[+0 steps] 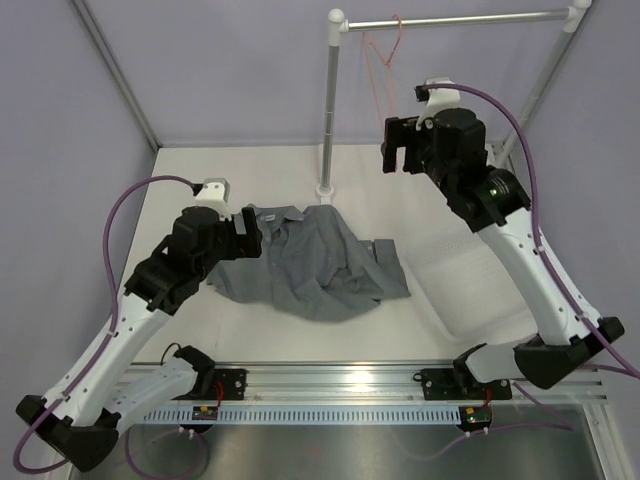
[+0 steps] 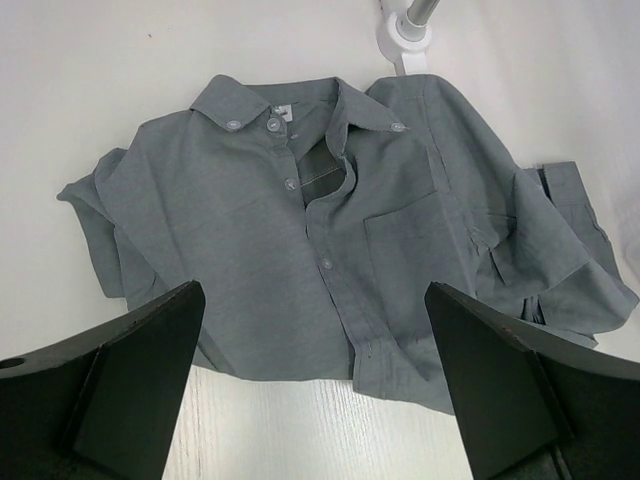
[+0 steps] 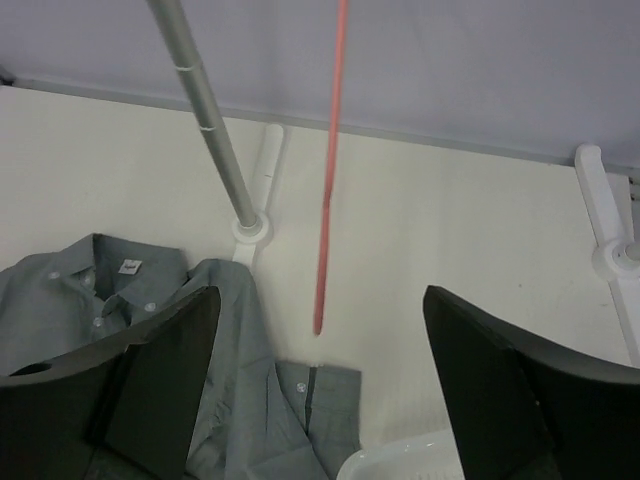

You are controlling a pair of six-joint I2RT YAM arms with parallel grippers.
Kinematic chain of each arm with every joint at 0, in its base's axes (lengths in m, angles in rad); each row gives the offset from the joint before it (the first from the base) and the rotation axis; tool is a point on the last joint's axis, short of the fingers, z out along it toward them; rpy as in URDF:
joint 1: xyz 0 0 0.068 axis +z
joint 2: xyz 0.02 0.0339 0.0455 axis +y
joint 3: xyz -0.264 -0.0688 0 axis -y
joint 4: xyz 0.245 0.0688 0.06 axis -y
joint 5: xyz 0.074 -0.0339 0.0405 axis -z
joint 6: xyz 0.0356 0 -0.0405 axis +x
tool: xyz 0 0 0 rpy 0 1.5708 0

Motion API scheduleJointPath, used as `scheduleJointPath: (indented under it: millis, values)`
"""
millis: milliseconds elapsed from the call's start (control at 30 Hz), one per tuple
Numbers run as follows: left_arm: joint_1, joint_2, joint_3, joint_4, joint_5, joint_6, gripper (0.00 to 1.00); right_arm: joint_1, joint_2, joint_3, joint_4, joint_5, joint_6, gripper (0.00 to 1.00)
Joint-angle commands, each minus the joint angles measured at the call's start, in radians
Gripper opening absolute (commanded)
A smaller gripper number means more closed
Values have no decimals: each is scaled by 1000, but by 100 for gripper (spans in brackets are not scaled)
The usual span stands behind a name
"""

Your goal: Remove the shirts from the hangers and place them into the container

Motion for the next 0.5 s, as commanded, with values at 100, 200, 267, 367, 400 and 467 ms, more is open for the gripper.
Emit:
scheduleJointPath:
  millis: [100,200,267,367,400,467]
  values:
    - [6,40,50,15,-74,5,99,197,-65,-76,-72,-135,-10,99]
    - [18,43,61,14,-112,24,99,302,13,-158,-54,-190,71,100]
    - [29,32,66,3,-143,25,99,383,88,-201,-14,-189,116,100]
    - [51,11,66,-12,-191,24,99,478,202,-215,38,-180,135,99]
    - [55,-6,66,-29,-203,24,99,497,228,-213,50,-186,145,99]
    - [74,-32,61,-43,-241,22,99,535,304,-196,95,-219,149,100]
